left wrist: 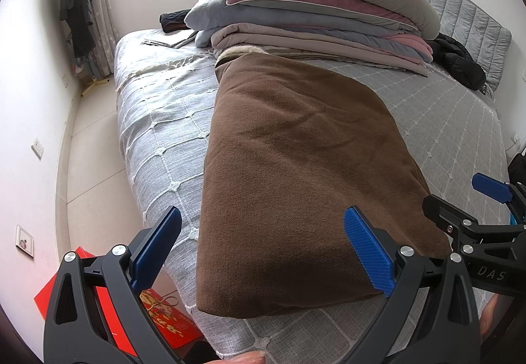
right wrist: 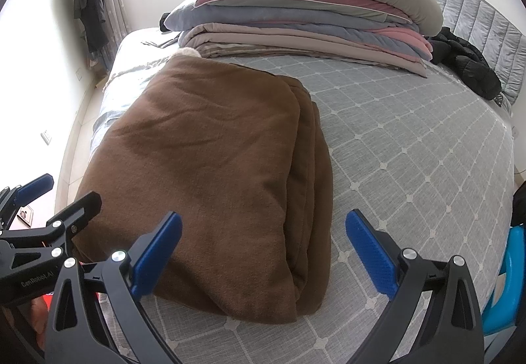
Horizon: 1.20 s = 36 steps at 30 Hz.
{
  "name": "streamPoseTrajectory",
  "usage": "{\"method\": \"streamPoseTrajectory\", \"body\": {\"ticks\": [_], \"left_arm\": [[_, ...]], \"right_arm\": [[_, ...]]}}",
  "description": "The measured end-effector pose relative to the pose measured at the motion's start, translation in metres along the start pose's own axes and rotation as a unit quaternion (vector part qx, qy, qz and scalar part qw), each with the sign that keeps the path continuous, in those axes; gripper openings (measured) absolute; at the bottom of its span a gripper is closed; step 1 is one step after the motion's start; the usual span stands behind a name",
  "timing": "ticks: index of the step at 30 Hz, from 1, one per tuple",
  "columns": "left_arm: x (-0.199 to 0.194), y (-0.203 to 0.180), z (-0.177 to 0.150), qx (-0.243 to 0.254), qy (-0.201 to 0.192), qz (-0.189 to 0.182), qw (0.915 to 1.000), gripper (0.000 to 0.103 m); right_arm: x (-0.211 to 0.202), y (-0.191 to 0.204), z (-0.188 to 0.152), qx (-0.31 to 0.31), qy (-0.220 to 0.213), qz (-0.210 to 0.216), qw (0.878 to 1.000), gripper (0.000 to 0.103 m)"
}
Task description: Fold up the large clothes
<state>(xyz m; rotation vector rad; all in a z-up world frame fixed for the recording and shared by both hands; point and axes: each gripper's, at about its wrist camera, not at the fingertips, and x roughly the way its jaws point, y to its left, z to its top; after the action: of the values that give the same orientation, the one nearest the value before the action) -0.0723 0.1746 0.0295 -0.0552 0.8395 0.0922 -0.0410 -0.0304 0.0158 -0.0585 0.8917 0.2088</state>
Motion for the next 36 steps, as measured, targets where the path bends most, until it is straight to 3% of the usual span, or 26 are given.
{"method": "streamPoseTrajectory", "body": {"ticks": [19,24,30,36], "left_arm": [[-0.002,0.001,-0.002,-0.004,-0.005,0.011,0.9999,0.095],[0.002,0.008,-0.005,-0.023,0.002,-0.028,0.9993,0.095],[-0.008,0.005,-0.005,-0.015,-0.032,-0.015,0.9993,0.095],[-0.007,0.001,-0.001,0.003,-0.025,0.028,0.9993,0.095]], "right_arm": [[0.001,-0.001,0.001,-0.002,0.001,0.001,1.0,0.096],[0.001,-0.002,0.001,-0.002,0.001,0.002,1.0,0.096],[-0.002,-0.003,0.003,0.0,-0.004,0.002,1.0,0.096],[-0.006,-0.008,0.005,0.002,-0.013,-0.002,1.0,0.096]]}}
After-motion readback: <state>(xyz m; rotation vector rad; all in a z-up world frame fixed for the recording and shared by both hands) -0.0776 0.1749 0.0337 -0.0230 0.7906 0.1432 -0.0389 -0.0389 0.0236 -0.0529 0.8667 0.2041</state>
